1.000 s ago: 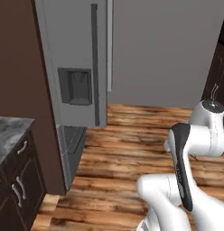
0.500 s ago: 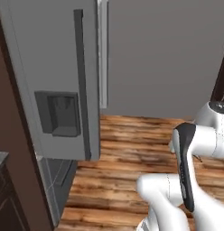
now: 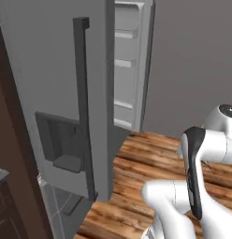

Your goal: Place the fish on the counter behind the older fish on the same shelf of the fridge to maintain FIFO order. Close the fridge door when finished.

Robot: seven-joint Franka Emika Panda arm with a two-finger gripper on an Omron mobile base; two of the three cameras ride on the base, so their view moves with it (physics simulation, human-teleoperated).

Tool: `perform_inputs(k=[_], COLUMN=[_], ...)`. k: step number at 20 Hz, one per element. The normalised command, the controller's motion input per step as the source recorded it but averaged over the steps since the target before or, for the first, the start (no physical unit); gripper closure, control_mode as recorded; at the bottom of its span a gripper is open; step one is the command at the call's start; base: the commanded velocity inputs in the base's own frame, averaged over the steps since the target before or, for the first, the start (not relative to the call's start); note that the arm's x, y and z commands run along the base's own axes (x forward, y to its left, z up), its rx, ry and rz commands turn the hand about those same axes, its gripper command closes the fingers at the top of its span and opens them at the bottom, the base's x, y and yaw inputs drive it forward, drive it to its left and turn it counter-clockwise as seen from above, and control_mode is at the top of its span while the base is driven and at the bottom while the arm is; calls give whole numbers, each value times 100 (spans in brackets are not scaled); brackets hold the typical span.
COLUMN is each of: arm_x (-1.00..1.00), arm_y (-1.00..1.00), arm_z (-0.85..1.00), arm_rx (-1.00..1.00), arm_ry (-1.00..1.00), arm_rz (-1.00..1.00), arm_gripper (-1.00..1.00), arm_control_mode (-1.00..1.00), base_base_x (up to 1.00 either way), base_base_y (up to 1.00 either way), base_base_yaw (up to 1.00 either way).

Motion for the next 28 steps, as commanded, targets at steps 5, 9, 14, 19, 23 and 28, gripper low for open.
perform_inputs(k=[5,9,14,19,23,28], arm_x=[0,0,0,0,0,0], arm_y=[0,0,0,0,0,0], arm_z=[0,0,0,0,0,0], arm_rx=[0,0,0,0,0,0], arm_ry=[0,0,0,0,0,0], arm_rz=[0,0,0,0,0,0], arm_gripper=[100,100,100,100,100,100], arm_control_mode=[100,100,100,100,100,100], base_base_x=[99,65,68,64,41,74], base_base_y=[-67,-73,-31,0,-35,-8], base_base_yaw=[54,61,64,67,56,42])
